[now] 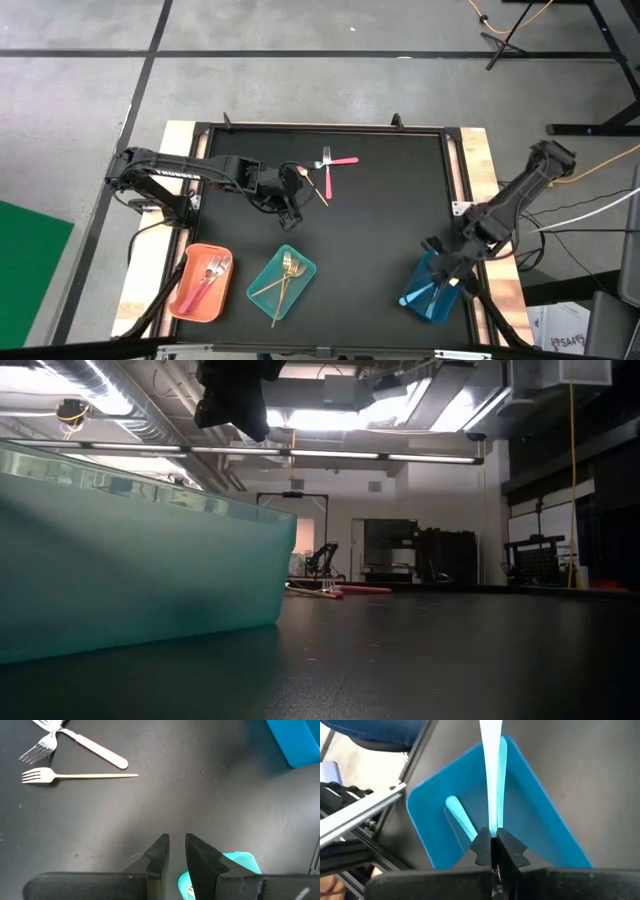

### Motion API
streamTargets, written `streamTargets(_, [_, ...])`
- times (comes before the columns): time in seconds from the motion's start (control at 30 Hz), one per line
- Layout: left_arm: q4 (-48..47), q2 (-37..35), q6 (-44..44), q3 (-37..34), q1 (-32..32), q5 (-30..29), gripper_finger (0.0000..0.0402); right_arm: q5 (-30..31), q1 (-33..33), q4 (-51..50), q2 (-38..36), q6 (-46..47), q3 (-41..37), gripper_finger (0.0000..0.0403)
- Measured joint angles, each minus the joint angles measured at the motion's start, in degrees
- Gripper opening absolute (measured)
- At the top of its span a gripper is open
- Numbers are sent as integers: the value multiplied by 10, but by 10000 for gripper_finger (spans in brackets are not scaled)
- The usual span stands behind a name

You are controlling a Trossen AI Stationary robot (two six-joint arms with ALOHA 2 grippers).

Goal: Sort silverware by color (type)
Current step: Put the blue fork into the blue bin

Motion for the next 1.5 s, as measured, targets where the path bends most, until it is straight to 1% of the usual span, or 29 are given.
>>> streamTargets(0.07, [0, 0, 0, 0, 0, 0, 57, -3, 7, 2, 0, 3, -11, 0])
streamTargets(0.17, [0, 0, 0, 0, 0, 0, 57, -26, 11, 1, 0, 1, -22, 0])
streamTargets(0.3, [0, 0, 0, 0, 0, 0, 57, -52, 10, 1, 0, -55, -36, 1])
streamTargets(0.4, [0, 0, -1, 0, 0, 0, 57, -56, 10, 2, 0, -103, -48, 1])
streamTargets(0.47, [0, 0, -1, 0, 0, 0, 57, -56, 10, 2, 0, -117, -55, 1])
streamTargets(1.07, [0, 0, -1, 0, 0, -1, 57, -54, 9, 6, 0, -110, -68, 3])
streamTargets(1.27, [0, 0, -1, 0, 0, -1, 57, -21, 9, 6, 0, -97, -68, 3])
streamTargets(1.5, [0, 0, -1, 0, 0, -1, 57, -42, 9, 14, 0, -104, -68, 3])
